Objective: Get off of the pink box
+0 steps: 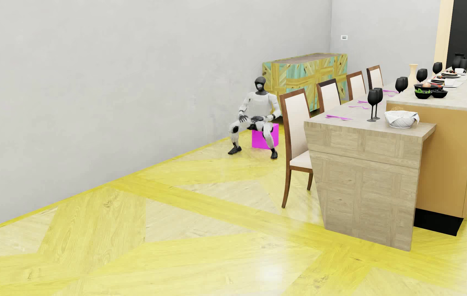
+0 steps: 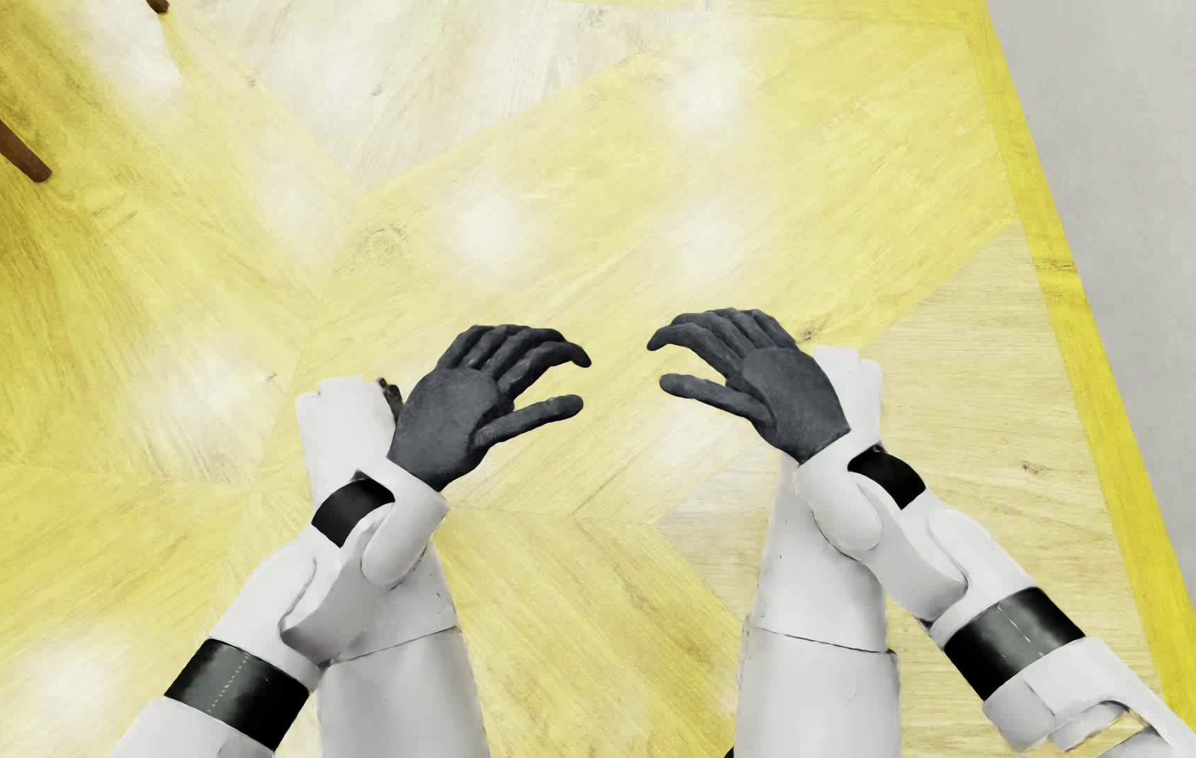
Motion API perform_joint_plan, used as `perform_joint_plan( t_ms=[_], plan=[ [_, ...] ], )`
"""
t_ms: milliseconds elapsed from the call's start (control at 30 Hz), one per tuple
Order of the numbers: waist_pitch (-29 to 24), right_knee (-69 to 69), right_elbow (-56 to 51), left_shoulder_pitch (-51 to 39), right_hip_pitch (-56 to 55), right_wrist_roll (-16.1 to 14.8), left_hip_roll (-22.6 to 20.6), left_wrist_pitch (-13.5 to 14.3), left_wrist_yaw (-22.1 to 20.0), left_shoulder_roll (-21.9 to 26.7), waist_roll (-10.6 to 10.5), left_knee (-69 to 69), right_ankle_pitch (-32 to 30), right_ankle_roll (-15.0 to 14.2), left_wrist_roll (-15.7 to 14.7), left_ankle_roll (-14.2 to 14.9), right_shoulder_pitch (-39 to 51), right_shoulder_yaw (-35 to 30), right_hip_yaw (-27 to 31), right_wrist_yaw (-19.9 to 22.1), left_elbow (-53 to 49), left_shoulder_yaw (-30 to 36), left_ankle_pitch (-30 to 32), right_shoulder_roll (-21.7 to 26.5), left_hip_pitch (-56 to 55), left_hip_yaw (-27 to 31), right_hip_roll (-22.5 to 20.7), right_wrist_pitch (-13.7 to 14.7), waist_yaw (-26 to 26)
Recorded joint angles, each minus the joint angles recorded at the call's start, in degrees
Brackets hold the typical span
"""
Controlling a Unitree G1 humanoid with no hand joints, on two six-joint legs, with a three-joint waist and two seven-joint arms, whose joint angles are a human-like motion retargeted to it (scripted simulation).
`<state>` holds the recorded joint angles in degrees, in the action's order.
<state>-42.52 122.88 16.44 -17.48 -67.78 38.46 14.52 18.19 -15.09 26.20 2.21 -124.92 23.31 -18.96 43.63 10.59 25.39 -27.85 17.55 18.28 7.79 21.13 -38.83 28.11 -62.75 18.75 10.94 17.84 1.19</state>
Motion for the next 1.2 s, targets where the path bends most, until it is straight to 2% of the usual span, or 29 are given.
perform_joint_plan(
  t_ms=[33, 67, 133, 200, 233, 300, 333, 367, 400, 433, 467, 500, 567, 600, 667, 700, 733, 767, 800, 833, 867, 900, 933, 967, 1000, 1033, 1067, 1133, 1200],
  plan=[
    [-0.39, 0.10, -2.63, 0.45, -1.03, 1.10, -0.01, 0.51, 0.81, 0.51, 0.05, -0.53, -0.16, -0.86, 0.33, -1.22, 0.10, 0.79, 0.18, -1.73, -2.46, -1.06, -0.74, 0.58, -1.45, 0.38, 0.03, 0.25, 0.14],
    [-1.36, 0.15, -4.61, 0.15, -2.03, 1.09, -0.09, 1.04, 2.48, 1.84, 0.45, -1.14, -0.36, -1.25, -0.82, -0.10, 0.15, 1.56, 0.28, -2.60, -5.77, -1.77, -0.86, 1.04, -2.49, 0.94, 0.10, 1.18, 0.24],
    [-3.09, 0.17, -10.57, 1.38, -3.79, 0.56, 0.45, 0.55, 2.67, 3.26, 0.02, -3.16, -0.51, -1.28, -1.58, -0.49, -1.41, 3.04, -0.25, -1.82, -12.15, -2.53, -1.53, 2.71, -4.82, 1.77, 0.05, 0.84, 0.01],
    [-6.29, 0.24, -16.10, 2.15, -5.01, 0.89, 0.30, 0.06, 0.86, 5.73, 0.82, -3.27, -0.60, -1.83, -2.86, -0.28, -3.26, 3.37, 0.35, 1.85, -17.22, -0.53, -1.53, 3.99, -4.49, 1.54, 0.15, -1.08, -0.15],
    [-8.71, 0.06, -20.47, 2.33, -5.61, 0.80, 0.77, -1.58, -0.30, 7.18, 1.43, -2.76, -0.96, -1.79, -2.86, -1.06, -3.62, 2.89, 0.38, 4.08, -20.97, -1.06, -3.14, 4.81, -3.81, 0.80, -0.24, -2.86, 0.41],
    [-13.32, 0.32, -28.71, 4.30, -7.26, 0.11, 0.82, -2.03, -3.35, 10.65, 1.68, -3.56, -0.08, -2.04, -4.88, 0.57, -5.11, 2.21, 0.17, 11.13, -30.08, -0.13, -3.08, 7.71, -6.70, 2.75, -0.78, -5.04, 0.56],
    [-14.74, 0.74, -33.10, 5.38, -9.95, -1.36, 0.93, -2.72, -7.01, 11.96, 1.97, -3.95, 0.22, -2.35, -5.73, 0.49, -5.17, 2.15, 0.51, 11.08, -34.12, 0.27, -3.25, 9.76, -9.24, 3.40, -0.81, -3.48, 0.84],
    [-15.77, 0.68, -35.55, 7.22, -12.94, -1.14, 0.27, -3.45, -6.10, 11.87, 1.82, -4.18, 0.58, -2.26, -4.73, 0.19, -6.37, 3.69, 0.98, 16.51, -37.56, 0.68, -3.40, 10.62, -12.38, 4.24, -0.64, -5.68, 0.81],
    [-16.45, 0.19, -36.37, 10.90, -14.20, -0.13, -1.28, -3.10, -4.39, 11.20, -0.37, -3.80, 1.16, -2.84, -2.16, -0.50, -8.12, 5.34, 1.94, 19.08, -40.89, 1.79, -2.22, 12.36, -15.57, 5.55, 0.19, -6.82, -0.17],
    [-16.46, -1.07, -38.00, 12.70, -15.92, 1.14, -2.50, -3.39, -7.51, 10.30, -2.00, -2.87, 1.21, -2.05, -1.10, -1.85, -7.67, 5.53, 1.43, 15.79, -39.87, 2.00, -2.16, 16.09, -18.20, 5.07, 0.81, -4.65, -0.43],
    [-16.13, -2.63, -38.53, 11.93, -16.40, 1.09, -2.85, -2.94, -6.24, 10.27, -2.15, -1.02, 1.25, -1.01, -1.59, -4.10, -6.41, 5.40, 0.44, 14.22, -38.98, 0.25, -2.47, 17.98, -18.29, 3.31, 0.36, -3.68, -0.48],
    [-15.84, -5.09, -37.41, 10.00, -15.21, -0.84, -3.69, -1.44, -6.16, 9.32, -2.44, 1.09, 1.79, -0.33, -1.73, -6.23, -5.23, 3.91, -1.26, 15.17, -36.87, 0.21, -2.76, 19.19, -16.72, 1.78, 0.07, -2.57, -0.82],
    [-13.62, -10.09, -31.09, 7.95, -11.38, -1.15, -3.58, -2.75, -8.35, 7.30, -2.59, 5.86, 2.50, 0.14, -0.83, -8.63, -3.15, 0.45, -2.50, 15.47, -31.41, 0.54, -4.12, 17.15, -12.38, -0.36, -1.04, -3.79, -1.02],
    [-11.60, -13.44, -27.04, 6.88, -9.53, -0.85, -4.21, -2.64, -6.98, 5.45, -2.54, 8.86, 3.12, 0.25, -1.39, -9.67, -1.90, -2.12, -2.83, 12.87, -26.30, 1.28, -4.14, 15.58, -10.49, -0.76, -1.48, -2.53, -0.67],
    [-8.25, -21.32, -16.45, 3.52, -3.74, -0.08, -4.63, -4.69, -7.53, 3.18, -2.92, 16.61, 3.66, 0.04, -0.55, -11.90, 0.58, -5.89, -3.93, 11.24, -14.68, 5.61, -4.08, 11.11, -4.71, -2.38, -1.89, -5.02, -0.49],
    [-5.90, -25.64, -10.42, 2.90, -0.64, -0.26, -5.02, -3.76, -8.17, 1.75, -2.68, 21.05, 3.79, 0.02, -0.47, -12.22, 1.33, -7.32, -3.89, 7.25, -7.00, 7.20, -2.84, 8.49, -1.41, -3.48, -1.89, -1.98, -0.11],
    [-4.04, -29.93, -4.75, 1.61, 2.73, -1.10, -4.81, -4.45, -9.15, 0.43, -2.67, 25.61, 3.37, 0.63, -1.29, -12.88, 2.18, -8.45, -5.38, 5.12, -0.48, 7.83, -3.27, 6.93, 2.53, -4.91, -1.96, -3.15, -0.17],
    [-1.80, -34.54, 2.13, 0.09, 6.34, -1.68, -5.33, -3.44, -8.04, -0.71, -2.34, 30.91, 3.35, 0.32, -3.18, -13.44, 2.52, -9.82, -5.61, 1.51, 6.71, 9.91, -2.21, 5.33, 6.61, -6.27, -1.18, -1.34, -0.50],
    [0.38, -39.41, 8.81, -0.46, 10.78, -2.40, -4.73, -5.74, -9.48, -2.26, -1.64, 35.85, 2.25, 1.62, -2.69, -14.15, 2.77, -11.69, -7.94, -1.31, 14.23, 11.50, -1.89, 3.80, 11.60, -9.02, -1.24, -2.03, -0.97],
    [2.64, -44.34, 16.06, -0.91, 15.53, -5.05, -4.64, -6.84, -9.02, -3.64, -1.56, 41.56, 1.72, 1.98, -2.95, -14.29, 2.78, -12.97, -9.45, -4.49, 19.55, 12.47, -1.52, 1.72, 17.11, -10.51, -1.19, -0.63, -1.31],
    [4.84, -49.67, 22.14, -0.99, 21.11, -6.68, -6.35, -5.47, -9.41, -5.22, -1.72, 47.31, 1.44, 2.88, -3.05, -15.56, 1.66, -13.46, -10.11, -5.18, 22.07, 13.65, -0.64, 1.09, 22.75, -11.74, -0.92, -0.88, -2.05],
    [6.77, -54.95, 25.14, -0.19, 27.64, -6.58, -7.76, -2.54, -7.42, -4.94, -0.50, 53.69, 1.42, 5.09, -3.60, -15.65, -0.07, -13.93, -11.19, -3.21, 22.22, 13.20, 0.07, -0.60, 29.37, -13.49, -1.06, -2.05, -1.61],
    [9.77, -59.24, 26.13, -0.04, 32.25, -6.64, -9.25, -0.02, -3.85, -5.98, -1.93, 58.86, 0.15, 5.60, -2.56, -16.01, -2.78, -11.18, -12.43, -1.83, 18.87, 13.32, 1.01, 0.01, 33.16, -13.98, -1.65, -0.84, -2.71],
    [12.64, -61.93, 24.86, 0.50, 36.21, -7.83, -12.22, 0.59, -1.92, -5.36, -1.23, 65.24, -1.09, 6.13, -2.29, -18.50, -5.70, -8.96, -11.05, -0.28, 15.87, 13.35, 2.37, -0.63, 37.71, -13.03, -0.65, -1.71, -1.84],
    [14.83, -63.06, 23.11, 0.66, 40.46, -9.75, -14.07, 2.01, 0.19, -5.95, -1.68, 71.73, -4.39, 5.38, -3.33, -17.63, -8.12, -5.26, -11.21, -2.20, 12.99, 13.77, 3.62, -0.54, 43.64, -13.19, -0.70, -0.50, -1.53],
    [16.71, -63.05, 22.37, 1.11, 43.84, -10.69, -14.56, 2.46, 0.88, -4.66, -1.00, 79.09, -11.94, 6.64, -5.02, -17.43, -9.91, -4.44, -8.91, 2.65, 11.18, 13.29, 4.82, -2.52, 50.89, -13.29, -2.25, -2.41, 0.79],
    [18.28, -59.99, 22.06, 0.71, 43.77, -10.16, -14.83, 1.85, 0.25, -5.70, -2.94, 87.86, -14.81, 6.03, -3.80, -18.40, -11.08, -2.32, -6.89, 5.24, 9.10, 13.19, 7.10, -2.42, 58.06, -12.94, -3.45, -2.88, 1.77],
    [24.33, -57.38, 20.45, 3.05, 38.17, -8.01, -12.00, 1.16, 2.92, -5.49, -4.43, 103.96, -12.44, 0.42, -4.25, -14.51, -13.20, 2.18, -7.89, 6.46, 6.19, 8.13, 10.26, -4.34, 69.81, -18.38, -5.49, -3.81, 4.91],
    [28.75, -66.40, 20.72, 4.28, 33.25, -9.24, -9.64, 0.22, 0.22, -3.55, -4.22, 115.85, -10.84, -0.23, -6.54, -11.93, -13.99, 6.02, -11.93, 8.23, 5.83, 6.83, 12.19, -7.56, 78.54, -21.97, -7.41, -4.80, 6.84]
  ],
)
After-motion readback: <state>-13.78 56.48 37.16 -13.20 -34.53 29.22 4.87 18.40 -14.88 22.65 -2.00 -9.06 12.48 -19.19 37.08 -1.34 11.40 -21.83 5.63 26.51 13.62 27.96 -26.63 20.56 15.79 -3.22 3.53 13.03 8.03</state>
